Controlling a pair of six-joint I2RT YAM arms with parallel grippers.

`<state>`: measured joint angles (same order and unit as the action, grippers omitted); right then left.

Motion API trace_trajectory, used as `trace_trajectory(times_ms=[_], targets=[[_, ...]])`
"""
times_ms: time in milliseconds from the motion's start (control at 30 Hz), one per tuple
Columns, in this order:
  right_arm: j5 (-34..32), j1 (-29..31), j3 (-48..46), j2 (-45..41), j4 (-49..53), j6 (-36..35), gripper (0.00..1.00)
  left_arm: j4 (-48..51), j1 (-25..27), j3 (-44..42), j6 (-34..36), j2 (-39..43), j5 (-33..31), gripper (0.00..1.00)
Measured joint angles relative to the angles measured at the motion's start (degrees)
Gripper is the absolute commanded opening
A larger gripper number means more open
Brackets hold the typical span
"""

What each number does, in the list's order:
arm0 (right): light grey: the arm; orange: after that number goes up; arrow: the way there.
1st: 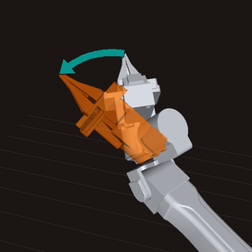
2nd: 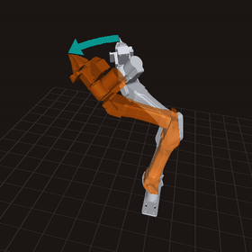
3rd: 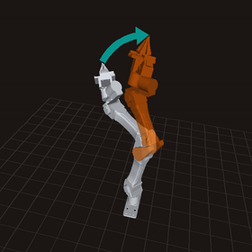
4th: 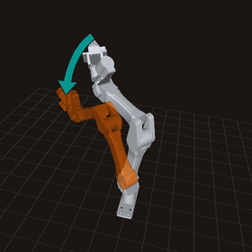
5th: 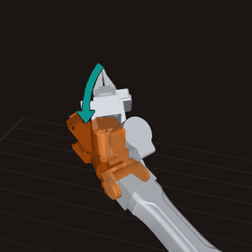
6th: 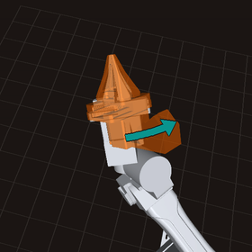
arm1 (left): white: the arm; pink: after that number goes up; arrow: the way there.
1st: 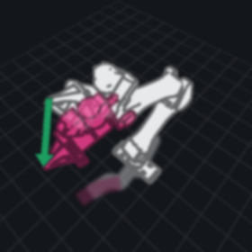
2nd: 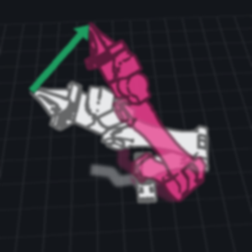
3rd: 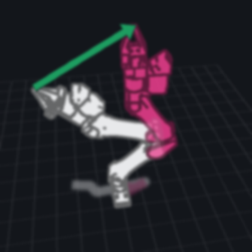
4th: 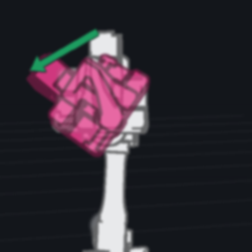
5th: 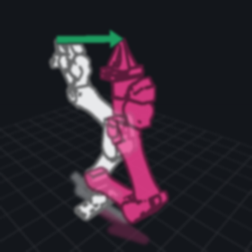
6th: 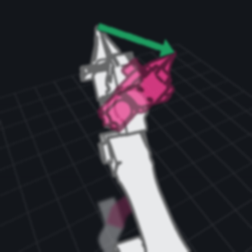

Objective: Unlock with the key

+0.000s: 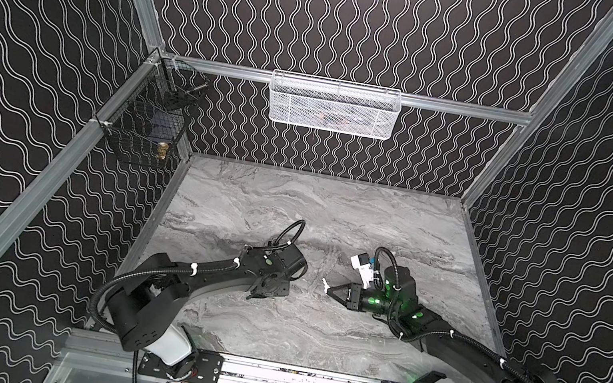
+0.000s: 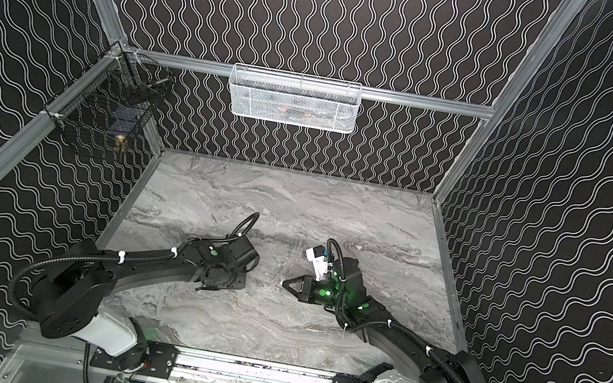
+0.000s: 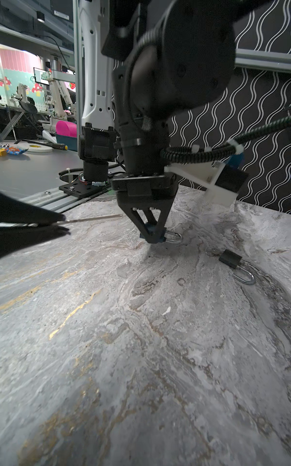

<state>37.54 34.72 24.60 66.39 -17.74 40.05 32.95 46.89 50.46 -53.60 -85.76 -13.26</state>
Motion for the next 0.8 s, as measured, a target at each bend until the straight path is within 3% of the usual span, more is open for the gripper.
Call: trace_trajectory(times_ms=[200, 400, 800], targets=[[-7.2, 5.6, 0.2, -3.3, 1.5, 3.1, 0.00, -2.1, 1.7, 4.0, -2.4, 2.8, -1.3, 0.17], [-15.6, 10.8, -0.2, -4.3, 1.7, 7.2, 0.00, -4.4, 3.4, 6.6, -6.2, 4.6, -3.8, 0.17], [-24.2, 17.2, -0.3, 2.2, -4.8, 12.6, 0.00, -4.9, 6.7, 7.5, -12.3, 7.5, -8.8, 0.17]])
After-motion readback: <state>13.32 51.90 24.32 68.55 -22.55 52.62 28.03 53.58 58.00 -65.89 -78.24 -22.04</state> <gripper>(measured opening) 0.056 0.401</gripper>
